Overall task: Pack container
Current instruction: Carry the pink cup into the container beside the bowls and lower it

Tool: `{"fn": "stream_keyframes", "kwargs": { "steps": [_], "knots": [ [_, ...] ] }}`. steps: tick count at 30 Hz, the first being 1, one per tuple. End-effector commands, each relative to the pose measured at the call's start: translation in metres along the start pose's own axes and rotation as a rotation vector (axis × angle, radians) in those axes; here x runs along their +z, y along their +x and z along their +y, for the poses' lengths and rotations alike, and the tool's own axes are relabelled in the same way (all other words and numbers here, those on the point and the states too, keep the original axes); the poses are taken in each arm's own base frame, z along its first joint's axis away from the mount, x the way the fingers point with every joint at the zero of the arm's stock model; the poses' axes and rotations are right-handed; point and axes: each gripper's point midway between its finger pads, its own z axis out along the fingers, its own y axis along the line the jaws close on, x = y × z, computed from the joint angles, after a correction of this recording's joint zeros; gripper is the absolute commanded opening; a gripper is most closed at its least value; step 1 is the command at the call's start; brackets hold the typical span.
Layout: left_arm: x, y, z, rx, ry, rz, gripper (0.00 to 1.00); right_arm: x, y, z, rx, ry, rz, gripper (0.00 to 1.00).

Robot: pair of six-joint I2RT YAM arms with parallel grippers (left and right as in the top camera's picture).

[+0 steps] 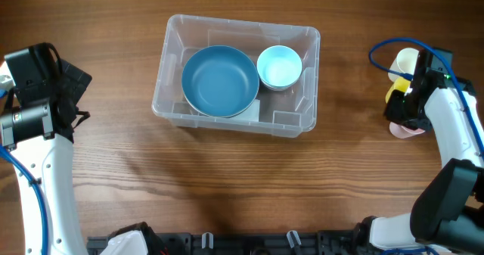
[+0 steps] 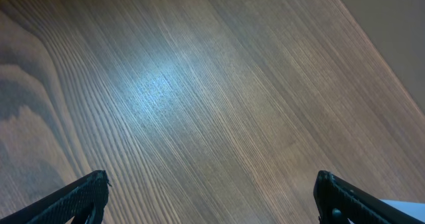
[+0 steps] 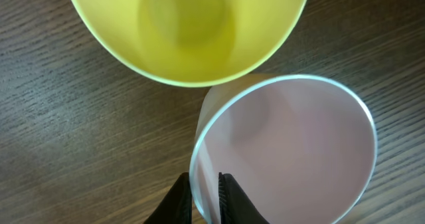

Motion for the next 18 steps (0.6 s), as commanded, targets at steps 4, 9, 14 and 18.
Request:
{"fn": "stream_keyframes", "kwargs": {
  "steps": [4,9,14,18],
  "knots": [
    [-0.002,-0.005,-0.001,-0.008,0.007,-0.011,1.00,0.007,0.010,0.002,0.025,-0.013,0.047,0.04],
    [-0.002,-0.005,-0.001,-0.008,0.007,-0.011,1.00,0.007,0.014,0.001,0.029,-0.010,0.064,0.04],
    [-0.003,-0.005,-0.001,-0.008,0.006,-0.011,1.00,-0.004,0.020,0.005,0.102,-0.034,0.092,0.04],
    [-0.003,-0.005,-0.001,-0.008,0.007,-0.011,1.00,-0.022,0.018,0.021,0.111,-0.114,0.068,0.04]
  ]
}}
